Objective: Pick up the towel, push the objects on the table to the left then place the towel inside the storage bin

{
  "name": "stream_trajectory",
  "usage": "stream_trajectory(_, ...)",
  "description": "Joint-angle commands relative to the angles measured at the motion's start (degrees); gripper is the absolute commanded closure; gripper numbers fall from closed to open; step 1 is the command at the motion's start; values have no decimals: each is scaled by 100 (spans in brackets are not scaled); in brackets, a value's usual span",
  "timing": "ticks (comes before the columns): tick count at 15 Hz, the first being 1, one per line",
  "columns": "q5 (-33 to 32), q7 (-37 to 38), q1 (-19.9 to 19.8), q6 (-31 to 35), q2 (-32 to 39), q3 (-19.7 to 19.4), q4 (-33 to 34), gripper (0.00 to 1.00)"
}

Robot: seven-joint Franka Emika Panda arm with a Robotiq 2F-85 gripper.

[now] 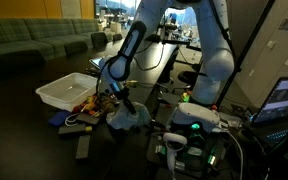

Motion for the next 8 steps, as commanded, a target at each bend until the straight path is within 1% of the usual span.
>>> stream_trajectory(1,-482,156,-50,128,-116,-824,-84,90)
stream_trajectory(5,-960,535,-290,206,230,-1674,411,90)
stream_trajectory(8,-1123,1016,-477,513,629,-2082,943,90)
